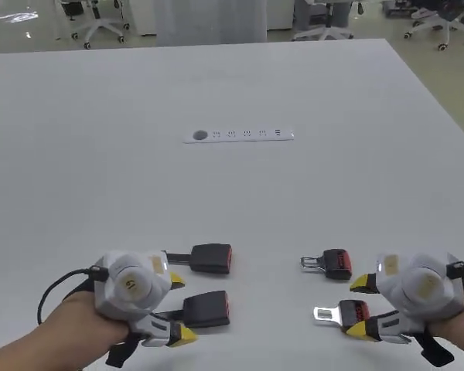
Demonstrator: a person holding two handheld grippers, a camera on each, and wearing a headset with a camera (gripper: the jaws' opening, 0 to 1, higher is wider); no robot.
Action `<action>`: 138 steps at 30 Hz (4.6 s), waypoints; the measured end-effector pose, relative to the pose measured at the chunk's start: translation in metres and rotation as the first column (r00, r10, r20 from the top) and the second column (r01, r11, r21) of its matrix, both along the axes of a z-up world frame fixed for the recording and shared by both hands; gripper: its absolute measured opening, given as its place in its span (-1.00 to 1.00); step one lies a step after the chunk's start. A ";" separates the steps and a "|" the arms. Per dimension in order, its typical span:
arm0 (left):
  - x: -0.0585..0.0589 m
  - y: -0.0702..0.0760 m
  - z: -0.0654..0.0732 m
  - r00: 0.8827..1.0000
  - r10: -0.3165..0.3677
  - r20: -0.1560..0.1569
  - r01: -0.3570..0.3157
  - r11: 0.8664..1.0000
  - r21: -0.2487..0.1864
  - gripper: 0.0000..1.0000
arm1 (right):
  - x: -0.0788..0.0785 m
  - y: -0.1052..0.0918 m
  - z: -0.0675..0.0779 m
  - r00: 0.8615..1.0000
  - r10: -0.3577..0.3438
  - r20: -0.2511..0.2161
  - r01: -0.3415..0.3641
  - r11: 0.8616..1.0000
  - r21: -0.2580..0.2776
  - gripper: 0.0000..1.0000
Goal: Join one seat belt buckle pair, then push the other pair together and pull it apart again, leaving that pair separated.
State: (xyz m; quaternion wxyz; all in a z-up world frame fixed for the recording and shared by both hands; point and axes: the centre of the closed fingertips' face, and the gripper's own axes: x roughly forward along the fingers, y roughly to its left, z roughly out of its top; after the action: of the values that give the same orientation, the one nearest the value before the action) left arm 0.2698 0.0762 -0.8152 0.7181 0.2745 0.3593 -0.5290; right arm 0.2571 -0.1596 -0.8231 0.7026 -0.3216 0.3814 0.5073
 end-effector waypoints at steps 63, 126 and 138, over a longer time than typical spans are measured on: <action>0.000 -0.011 -0.028 0.958 -0.280 -0.062 0.286 0.945 0.159 -0.33 | 0.006 0.076 -0.021 0.996 0.084 -0.028 -0.084 0.996 -0.001 -0.31; 0.001 -0.010 -0.028 0.955 -0.290 -0.065 0.296 0.943 0.151 -0.35 | 0.015 0.162 -0.021 0.994 0.109 0.011 -0.109 0.992 0.067 -0.39; 0.001 -0.008 -0.027 0.960 -0.274 -0.063 0.280 0.950 0.136 -0.34 | 0.013 0.161 -0.019 0.991 0.132 0.030 -0.135 0.984 0.115 -0.36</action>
State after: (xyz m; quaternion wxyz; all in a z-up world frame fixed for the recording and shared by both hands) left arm 0.2706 0.0685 -0.8422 0.6070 0.3618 0.3699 -0.6031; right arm 0.2698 0.0016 -0.8419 0.6888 -0.3105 0.3211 0.5710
